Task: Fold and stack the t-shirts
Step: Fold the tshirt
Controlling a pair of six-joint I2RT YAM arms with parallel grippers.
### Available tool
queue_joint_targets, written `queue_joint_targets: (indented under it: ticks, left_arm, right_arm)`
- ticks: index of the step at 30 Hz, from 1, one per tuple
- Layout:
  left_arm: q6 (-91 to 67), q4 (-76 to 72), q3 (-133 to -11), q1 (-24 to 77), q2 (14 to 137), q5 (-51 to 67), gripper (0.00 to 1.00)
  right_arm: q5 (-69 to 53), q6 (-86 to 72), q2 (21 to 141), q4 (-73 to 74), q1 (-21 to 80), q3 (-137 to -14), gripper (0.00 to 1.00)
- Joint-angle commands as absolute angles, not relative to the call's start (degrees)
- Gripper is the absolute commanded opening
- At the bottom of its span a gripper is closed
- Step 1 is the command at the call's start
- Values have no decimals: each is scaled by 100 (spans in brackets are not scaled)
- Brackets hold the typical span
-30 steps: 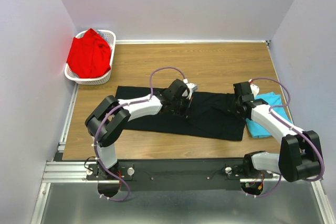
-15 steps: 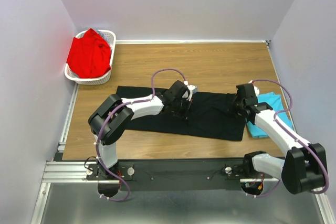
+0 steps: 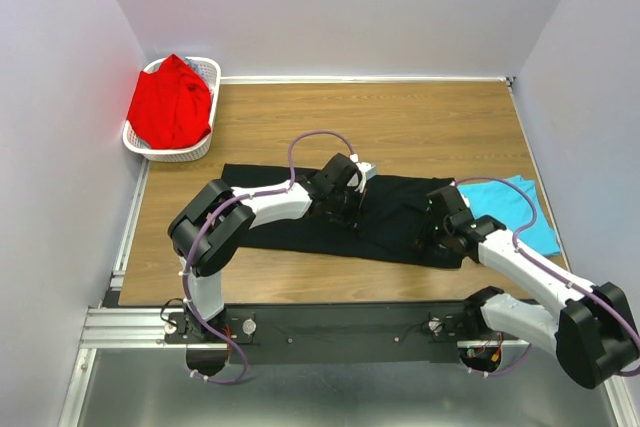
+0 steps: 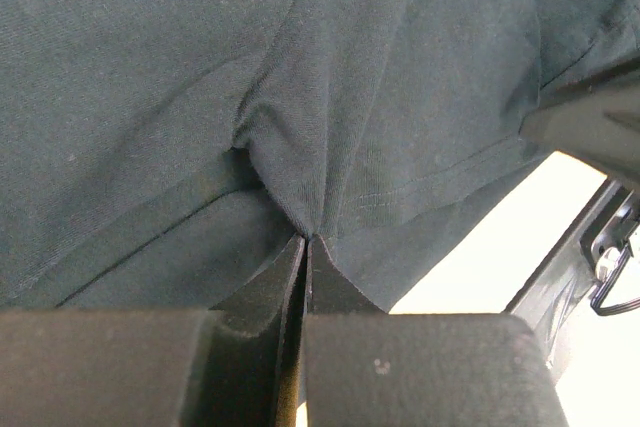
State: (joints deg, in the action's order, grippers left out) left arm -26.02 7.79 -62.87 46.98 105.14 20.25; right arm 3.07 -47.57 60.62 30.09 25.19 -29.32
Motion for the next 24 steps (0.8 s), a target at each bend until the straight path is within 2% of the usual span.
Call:
queue_joint_targets:
  ticks: [1,10,21,24]
  left_arm:
    - [-2514,765,-6381,4685,10608,2153,9]
    - [-2514,756,-6372,4685,10626,2162,8]
    - [-2558,694,-6346,4693,10635,2188,9]
    - [-2575,703,-6337,4693,10635,2188,8]
  right_arm:
    - [457,-5185,5757,3401,2602,-2742,39]
    - [518,-5309,5467,3779,2681,-2593,39]
    - [466,-5423,5722,3323,2724,-2470,39]
    - [483,-5440,5722,3296,2716,-2549,36]
